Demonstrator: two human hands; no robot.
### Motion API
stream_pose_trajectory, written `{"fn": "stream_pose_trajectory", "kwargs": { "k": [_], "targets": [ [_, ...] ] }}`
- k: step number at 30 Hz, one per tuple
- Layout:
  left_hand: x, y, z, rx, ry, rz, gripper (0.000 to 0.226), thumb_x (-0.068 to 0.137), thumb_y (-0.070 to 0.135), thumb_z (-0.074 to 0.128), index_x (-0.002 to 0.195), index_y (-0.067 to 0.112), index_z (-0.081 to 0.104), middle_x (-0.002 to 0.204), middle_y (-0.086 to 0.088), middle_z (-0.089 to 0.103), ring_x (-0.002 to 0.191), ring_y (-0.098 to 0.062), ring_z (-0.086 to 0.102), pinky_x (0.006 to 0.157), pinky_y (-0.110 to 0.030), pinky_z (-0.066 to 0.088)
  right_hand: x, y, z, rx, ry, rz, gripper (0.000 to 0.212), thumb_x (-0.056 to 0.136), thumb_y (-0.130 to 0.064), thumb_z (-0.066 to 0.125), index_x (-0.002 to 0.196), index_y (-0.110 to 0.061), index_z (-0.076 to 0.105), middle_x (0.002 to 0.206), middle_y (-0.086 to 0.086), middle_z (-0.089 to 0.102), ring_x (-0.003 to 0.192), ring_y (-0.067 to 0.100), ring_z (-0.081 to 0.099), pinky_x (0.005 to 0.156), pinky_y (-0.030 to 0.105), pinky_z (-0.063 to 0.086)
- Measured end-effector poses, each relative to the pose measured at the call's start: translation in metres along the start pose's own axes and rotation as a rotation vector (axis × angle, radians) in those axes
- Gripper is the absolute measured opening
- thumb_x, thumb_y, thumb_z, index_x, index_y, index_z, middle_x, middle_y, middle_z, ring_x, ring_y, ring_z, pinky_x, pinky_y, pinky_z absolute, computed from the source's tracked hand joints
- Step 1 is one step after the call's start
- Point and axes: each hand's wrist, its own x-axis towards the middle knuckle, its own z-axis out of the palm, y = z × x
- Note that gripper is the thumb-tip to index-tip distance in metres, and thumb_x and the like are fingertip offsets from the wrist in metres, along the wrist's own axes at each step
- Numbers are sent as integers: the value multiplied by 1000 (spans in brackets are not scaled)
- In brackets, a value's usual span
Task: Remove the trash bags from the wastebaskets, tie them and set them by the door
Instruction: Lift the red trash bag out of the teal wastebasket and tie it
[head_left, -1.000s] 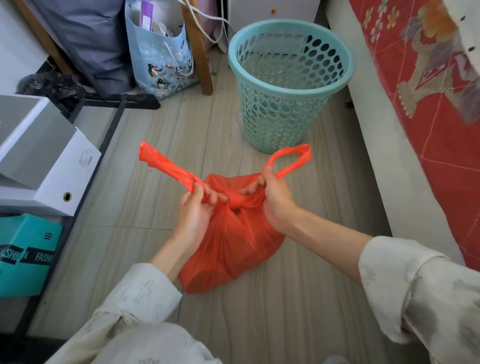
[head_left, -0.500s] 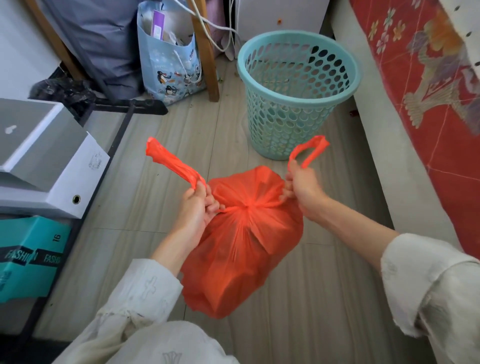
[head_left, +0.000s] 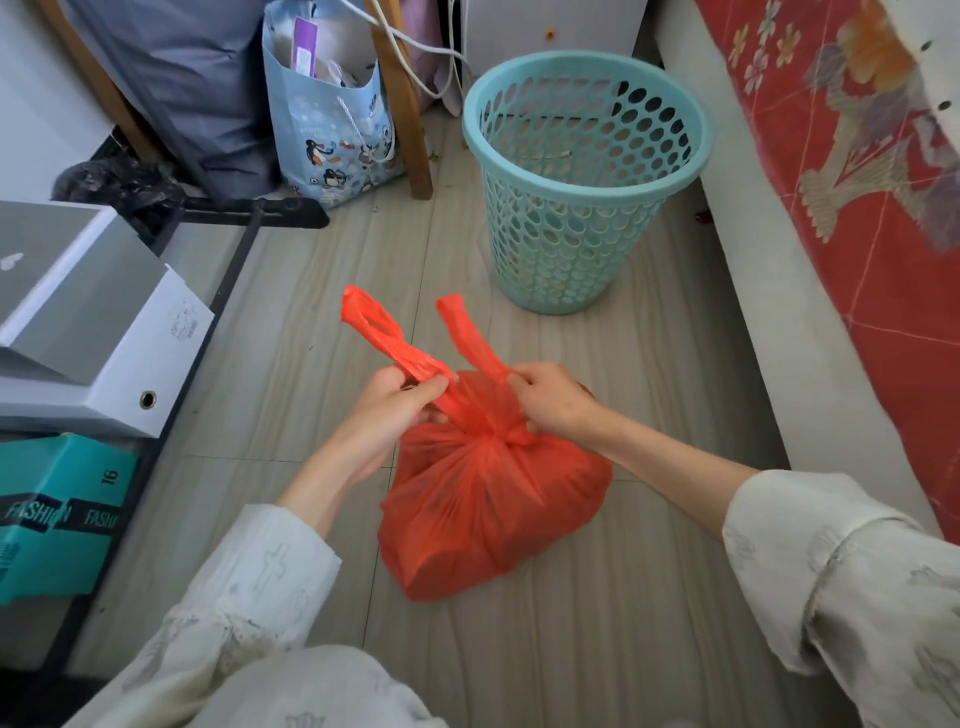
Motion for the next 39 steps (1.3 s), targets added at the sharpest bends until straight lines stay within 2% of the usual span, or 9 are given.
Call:
{"fn": "stream_pose_trajectory", "kwargs": {
  "k": [5, 9, 11, 15, 19, 23, 28, 35, 39],
  "targets": [
    [-2, 27, 14, -86, -46, 84, 10, 84, -2, 55, 78, 4, 60, 69, -6, 63, 54, -7, 64, 54, -18, 55, -9, -4, 5, -70, -147, -129, 25, 86, -2, 44, 65, -11, 56, 50, -6, 45, 29, -2, 43, 37, 10, 31],
    [9, 33, 18, -147, 91, 64, 10, 83, -1, 58, 75, 5, 59, 68, -8, 63, 47, -6, 62, 50, -15, 54, -17, -10, 5, 38, -303, -151, 13, 87, -6, 57, 95, -15, 61, 62, -14, 48, 36, -11, 47, 37, 5, 32],
    [14, 29, 17, -160, 113, 69, 12, 84, 1, 57, 74, 6, 59, 64, -4, 66, 47, -4, 62, 52, -14, 54, -18, -8, 6, 33, -291, -150, 8, 92, -17, 55, 84, -18, 58, 61, -12, 46, 36, -7, 48, 34, 5, 32],
    [17, 9, 17, 176, 112, 199, 12, 91, 12, 51, 97, 7, 59, 80, 1, 63, 59, 6, 60, 62, -7, 47, -16, -2, 7, 52, -226, -30, 36, 98, -31, 39, 64, -19, 44, 56, -1, 39, 44, 10, 37, 29, 14, 28],
    [5, -27, 12, 591, -59, 294, 54, 81, 22, 66, 127, 10, 41, 109, 5, 51, 96, -5, 54, 83, -8, 38, -9, -4, 2, 104, -102, 36, 40, 98, -31, 39, 61, -18, 47, 54, 1, 43, 44, 14, 37, 28, 13, 25],
    [0, -32, 5, 781, -81, 387, 15, 87, 20, 57, 94, 7, 60, 85, -3, 62, 88, -22, 61, 71, -25, 36, -1, -3, -1, -20, -20, 34, 50, 96, -29, 40, 50, -15, 52, 31, -7, 49, 30, 0, 46, 33, 8, 30],
    [-12, -3, 8, 587, -113, 573, 29, 83, 39, 47, 59, 23, 53, 54, 8, 48, 56, -2, 47, 58, -16, 34, 14, 7, -9, 34, 21, 162, 46, 95, -23, 38, 55, -15, 58, 33, -7, 55, 39, 5, 51, 50, 21, 39],
    [-21, 1, 21, 767, -216, 726, 44, 80, 39, 46, 46, 25, 23, 43, 4, 24, 45, -8, 23, 50, -14, 21, 11, 4, -17, 296, -24, 185, 36, 97, -16, 43, 64, -11, 57, 34, -6, 54, 28, -2, 47, 34, 8, 36],
    [-13, -7, 12, 954, -336, 541, 47, 76, 54, 40, 54, 13, 39, 47, -1, 38, 50, -21, 40, 54, -37, 40, 5, 7, -27, 280, -99, 143, 34, 96, -20, 45, 64, -15, 53, 44, -2, 48, 27, -1, 40, 32, 9, 26]
  ]
}}
